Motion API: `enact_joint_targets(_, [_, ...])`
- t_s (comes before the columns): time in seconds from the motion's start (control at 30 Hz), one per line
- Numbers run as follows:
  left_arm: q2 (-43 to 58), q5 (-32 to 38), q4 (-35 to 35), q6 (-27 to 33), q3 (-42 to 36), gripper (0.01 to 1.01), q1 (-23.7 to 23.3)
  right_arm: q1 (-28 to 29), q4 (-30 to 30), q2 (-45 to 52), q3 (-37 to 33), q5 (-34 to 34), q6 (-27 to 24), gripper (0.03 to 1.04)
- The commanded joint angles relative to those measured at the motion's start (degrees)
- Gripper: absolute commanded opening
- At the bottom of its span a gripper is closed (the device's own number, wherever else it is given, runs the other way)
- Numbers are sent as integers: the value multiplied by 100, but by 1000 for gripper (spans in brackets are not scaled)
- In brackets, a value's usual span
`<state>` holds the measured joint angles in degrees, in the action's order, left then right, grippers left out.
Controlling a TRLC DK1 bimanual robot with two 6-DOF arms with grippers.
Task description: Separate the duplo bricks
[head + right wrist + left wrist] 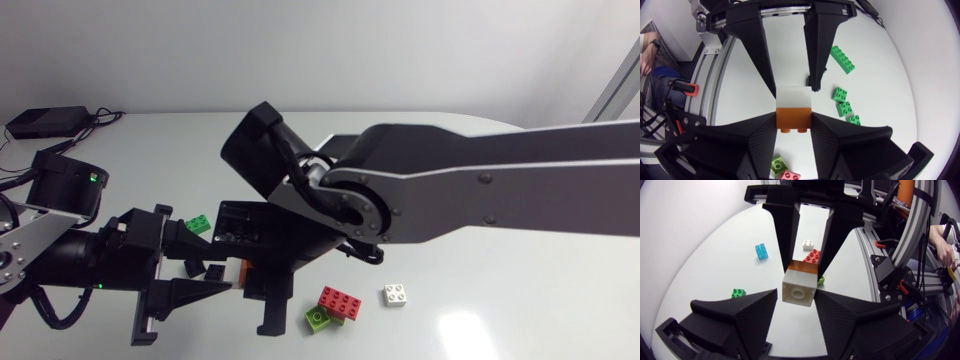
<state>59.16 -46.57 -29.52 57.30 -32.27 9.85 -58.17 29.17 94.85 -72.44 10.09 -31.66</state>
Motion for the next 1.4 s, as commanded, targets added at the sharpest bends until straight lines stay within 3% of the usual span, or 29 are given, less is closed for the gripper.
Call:
enact_joint_targets(0.0, [96, -63, 78, -131, -192, 464, 79, -71, -43, -133, 125, 55, 107, 215])
enact_joint_targets(0.07, [105, -72, 78, -149, -183, 456, 149, -80, -43, -142, 134, 72, 107, 215])
enact_joint_targets(0.17, [105, -169, 95, -245, -183, 362, 193, -98, -78, -168, 187, 81, 116, 215])
enact_joint_targets(0.57, [105, -397, 60, -263, -192, 325, 219, -107, -52, -458, 380, 160, 46, 215])
enact_joint_targets(1.0, [263, -924, -309, -193, -570, 323, -132, -142, -16, -687, 741, -103, -156, 215])
enact_joint_targets(1.17, [114, -872, -283, -122, -482, 323, -282, 377, 344, -977, 1004, -473, -622, 215])
enact_joint_targets(1.37, [96, -819, -256, -8, -429, 325, -369, 1370, 757, -1373, 1523, -1694, -1712, 215])
